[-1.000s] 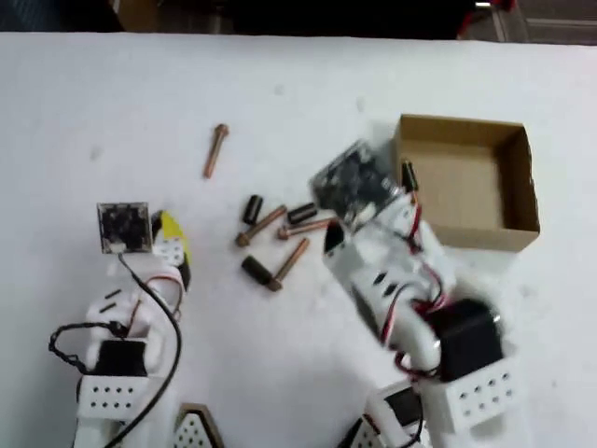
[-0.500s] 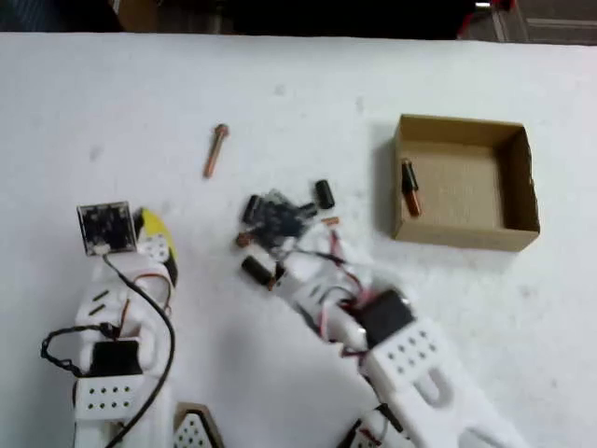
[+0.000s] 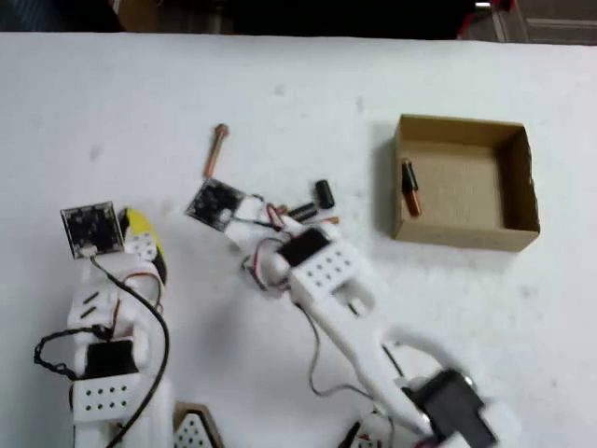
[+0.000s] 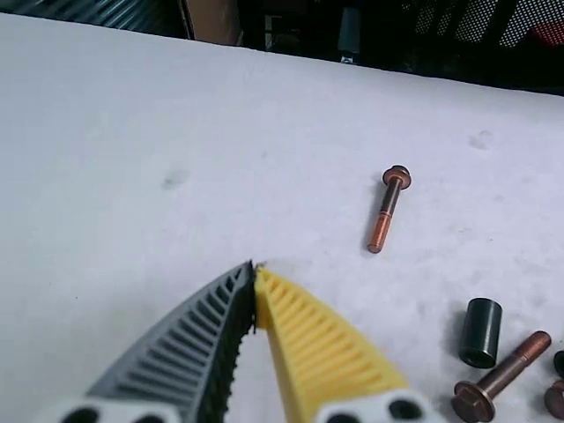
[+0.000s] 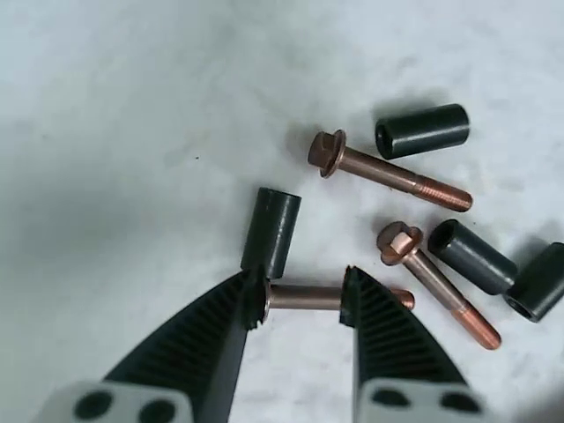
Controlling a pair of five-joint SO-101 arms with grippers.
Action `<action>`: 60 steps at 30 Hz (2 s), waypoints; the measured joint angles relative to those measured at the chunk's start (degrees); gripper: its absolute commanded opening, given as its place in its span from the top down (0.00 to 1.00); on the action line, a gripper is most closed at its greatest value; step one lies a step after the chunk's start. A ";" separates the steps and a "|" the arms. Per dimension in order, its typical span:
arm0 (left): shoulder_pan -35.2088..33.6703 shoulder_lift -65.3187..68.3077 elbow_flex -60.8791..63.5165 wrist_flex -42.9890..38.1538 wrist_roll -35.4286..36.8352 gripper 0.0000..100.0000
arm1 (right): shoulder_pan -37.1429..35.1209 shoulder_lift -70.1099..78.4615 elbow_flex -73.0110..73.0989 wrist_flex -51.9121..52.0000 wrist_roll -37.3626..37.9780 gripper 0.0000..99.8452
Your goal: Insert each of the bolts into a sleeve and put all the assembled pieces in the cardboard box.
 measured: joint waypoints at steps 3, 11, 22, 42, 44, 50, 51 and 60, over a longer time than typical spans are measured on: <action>0.00 0.00 0.00 0.00 0.00 0.98 | 0.09 5.36 -3.60 0.00 0.00 0.87; 0.00 0.00 0.00 0.00 0.00 0.98 | 0.00 14.33 -13.01 6.86 0.00 0.87; 0.00 0.00 0.00 0.00 0.00 0.98 | 0.00 23.12 -18.81 6.86 0.00 0.87; 0.00 0.00 0.00 0.00 0.00 0.98 | -1.85 32.70 -23.30 6.86 0.00 0.87; 0.00 0.00 0.00 0.00 0.00 0.98 | -1.85 32.79 -23.30 6.86 0.00 0.87; 0.00 0.00 0.00 0.00 0.00 0.98 | -1.76 32.88 -23.74 7.47 0.00 0.97; 0.00 0.00 0.00 0.00 0.00 0.98 | -1.76 32.97 -23.91 7.21 0.00 0.99; 0.00 0.00 0.00 0.00 0.00 0.98 | -1.58 33.41 -24.18 7.30 0.00 0.98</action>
